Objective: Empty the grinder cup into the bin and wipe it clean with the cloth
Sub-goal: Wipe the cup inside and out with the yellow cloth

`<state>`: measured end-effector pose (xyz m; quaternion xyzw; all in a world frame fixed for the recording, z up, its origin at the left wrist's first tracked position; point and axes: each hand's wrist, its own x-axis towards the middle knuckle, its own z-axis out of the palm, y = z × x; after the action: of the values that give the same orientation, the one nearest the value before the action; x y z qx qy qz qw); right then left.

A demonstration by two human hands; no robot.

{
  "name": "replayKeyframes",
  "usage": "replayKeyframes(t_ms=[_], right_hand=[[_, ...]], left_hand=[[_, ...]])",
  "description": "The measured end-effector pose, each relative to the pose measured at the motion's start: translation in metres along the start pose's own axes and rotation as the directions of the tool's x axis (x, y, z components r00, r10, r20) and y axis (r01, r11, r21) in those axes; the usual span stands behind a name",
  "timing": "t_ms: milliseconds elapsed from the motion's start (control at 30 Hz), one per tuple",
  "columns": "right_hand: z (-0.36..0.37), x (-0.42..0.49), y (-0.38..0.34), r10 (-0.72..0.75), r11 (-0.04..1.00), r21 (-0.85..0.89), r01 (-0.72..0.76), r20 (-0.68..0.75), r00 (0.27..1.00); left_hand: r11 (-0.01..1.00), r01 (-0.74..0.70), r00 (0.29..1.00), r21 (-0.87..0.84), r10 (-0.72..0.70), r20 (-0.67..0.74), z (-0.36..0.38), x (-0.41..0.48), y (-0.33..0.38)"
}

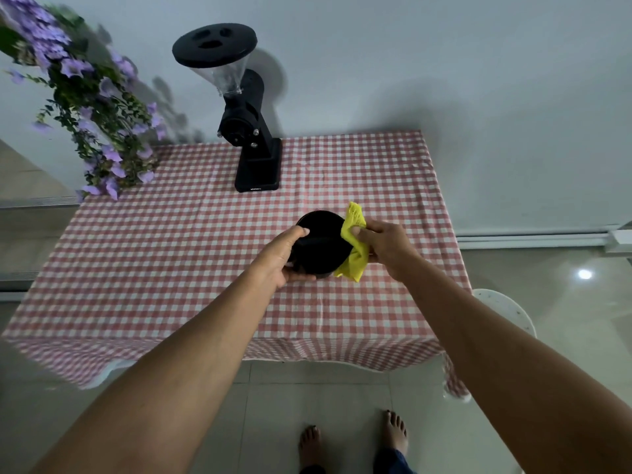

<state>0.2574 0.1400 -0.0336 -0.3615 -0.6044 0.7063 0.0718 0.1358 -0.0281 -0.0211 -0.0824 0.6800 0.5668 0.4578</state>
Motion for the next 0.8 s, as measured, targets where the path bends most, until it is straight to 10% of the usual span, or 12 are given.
replayKeyframes(t_ms=[400,800], right_hand=[[0.009,0.012,0.015,0.048,0.989,-0.114,-0.091,-0.336,0.940],[-0.035,0.003,0.010,0.175,0.979,0.145,-0.144,-0.234,0.956]], left_hand=[[0.998,-0.029,0.996,0.051,0.033,-0.079,0.019,0.013,-0.014],[0.994,-0.089,0.983,0.064,0.098,-0.156,0.012,0.019,-0.014]])
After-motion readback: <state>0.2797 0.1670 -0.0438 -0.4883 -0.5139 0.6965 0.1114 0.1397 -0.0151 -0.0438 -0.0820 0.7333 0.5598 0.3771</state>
